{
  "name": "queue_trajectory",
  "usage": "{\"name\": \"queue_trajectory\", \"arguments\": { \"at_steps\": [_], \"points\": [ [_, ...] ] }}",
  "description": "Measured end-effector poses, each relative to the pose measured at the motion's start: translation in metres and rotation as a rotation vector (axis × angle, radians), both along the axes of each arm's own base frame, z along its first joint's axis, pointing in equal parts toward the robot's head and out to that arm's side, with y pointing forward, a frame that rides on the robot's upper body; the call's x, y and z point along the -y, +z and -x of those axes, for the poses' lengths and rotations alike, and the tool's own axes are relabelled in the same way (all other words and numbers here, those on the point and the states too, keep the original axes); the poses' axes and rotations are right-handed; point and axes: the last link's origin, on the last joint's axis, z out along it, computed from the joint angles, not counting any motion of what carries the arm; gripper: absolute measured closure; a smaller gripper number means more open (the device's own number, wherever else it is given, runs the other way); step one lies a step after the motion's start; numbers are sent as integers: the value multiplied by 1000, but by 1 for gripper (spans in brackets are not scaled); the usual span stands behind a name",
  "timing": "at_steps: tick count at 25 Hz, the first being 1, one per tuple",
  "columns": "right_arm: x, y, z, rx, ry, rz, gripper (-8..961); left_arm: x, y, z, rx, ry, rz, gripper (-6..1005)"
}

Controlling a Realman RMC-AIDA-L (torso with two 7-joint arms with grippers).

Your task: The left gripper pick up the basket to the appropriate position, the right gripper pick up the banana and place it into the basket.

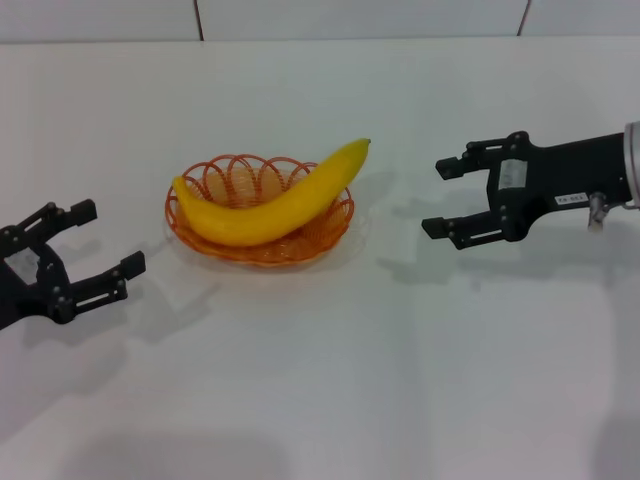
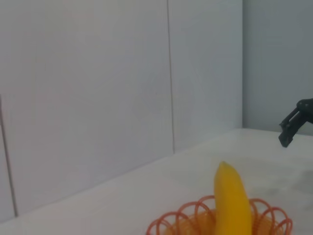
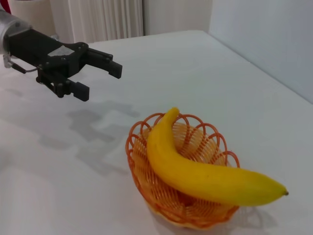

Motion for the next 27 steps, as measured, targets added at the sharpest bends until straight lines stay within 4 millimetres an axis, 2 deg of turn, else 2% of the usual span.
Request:
{"name": "queue_trajectory", "arguments": {
  "at_steps": [7, 27],
  "points": [
    [0, 0, -1, 0, -2, -1, 149, 5, -3, 9, -18, 46, 0, 78],
    [1, 0, -3, 1, -11, -4, 150, 5, -5, 11, -28, 53, 8, 78]
  ]
}}
